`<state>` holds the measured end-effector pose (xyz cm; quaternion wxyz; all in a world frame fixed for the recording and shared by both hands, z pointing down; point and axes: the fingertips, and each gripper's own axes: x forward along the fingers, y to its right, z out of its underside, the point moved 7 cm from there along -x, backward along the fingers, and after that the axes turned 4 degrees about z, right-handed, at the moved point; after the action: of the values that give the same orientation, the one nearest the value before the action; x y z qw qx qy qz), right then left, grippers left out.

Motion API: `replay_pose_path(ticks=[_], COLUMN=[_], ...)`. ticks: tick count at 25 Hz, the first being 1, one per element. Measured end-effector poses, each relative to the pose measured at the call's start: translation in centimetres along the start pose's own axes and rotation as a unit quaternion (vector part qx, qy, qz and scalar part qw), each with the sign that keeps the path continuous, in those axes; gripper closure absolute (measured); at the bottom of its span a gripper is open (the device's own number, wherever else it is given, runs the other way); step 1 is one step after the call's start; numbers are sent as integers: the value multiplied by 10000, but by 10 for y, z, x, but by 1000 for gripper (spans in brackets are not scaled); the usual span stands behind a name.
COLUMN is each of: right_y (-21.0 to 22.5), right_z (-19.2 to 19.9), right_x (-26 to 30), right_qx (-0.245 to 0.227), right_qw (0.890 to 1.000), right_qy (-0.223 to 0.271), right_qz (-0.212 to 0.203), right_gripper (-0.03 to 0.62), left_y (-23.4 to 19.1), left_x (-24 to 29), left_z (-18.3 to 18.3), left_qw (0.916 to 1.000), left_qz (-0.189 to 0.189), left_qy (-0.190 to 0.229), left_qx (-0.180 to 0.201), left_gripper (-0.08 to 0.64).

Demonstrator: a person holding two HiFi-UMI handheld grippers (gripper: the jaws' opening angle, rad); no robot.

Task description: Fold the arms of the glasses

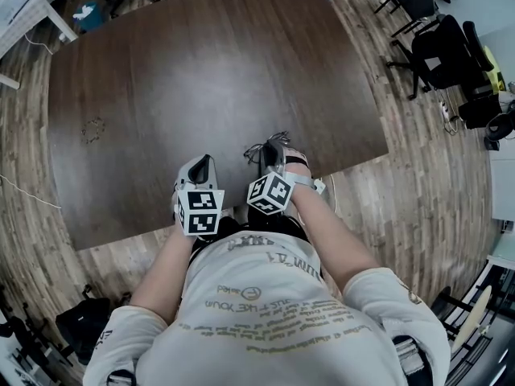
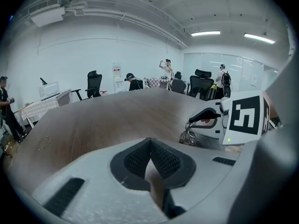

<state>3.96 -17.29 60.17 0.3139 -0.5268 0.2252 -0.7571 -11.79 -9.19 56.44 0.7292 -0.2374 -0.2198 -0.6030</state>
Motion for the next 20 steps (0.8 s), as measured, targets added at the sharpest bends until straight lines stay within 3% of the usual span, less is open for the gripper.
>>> replay_pose_path(ticks=[8, 12, 13, 15, 20], right_y=[1, -1, 0, 4, 28], right_z=[-4, -2, -1, 1, 4], right_x=[-4, -9, -11, -16, -33], right_qx=[444, 545, 626, 918, 2175], right_qw=[9981, 9975, 9971, 9950, 9760], right_qy=[-85, -189, -205, -228, -104], right_qz=[-416, -405, -370, -309, -66], right_gripper=[469, 478, 510, 565, 577], left_y=[-4, -5, -5, -5, 1], left_x=[-2, -3, -3, -4, -6], left_z=[0, 0, -2, -6, -25], left_qw=[10000, 9999, 9998, 9997, 9986], left_qz=[69, 131, 153, 214, 340], left_qy=[18, 59, 76, 119, 310], left_qx=[51, 81, 92, 99, 250], left_gripper=[546, 546, 546, 546, 546])
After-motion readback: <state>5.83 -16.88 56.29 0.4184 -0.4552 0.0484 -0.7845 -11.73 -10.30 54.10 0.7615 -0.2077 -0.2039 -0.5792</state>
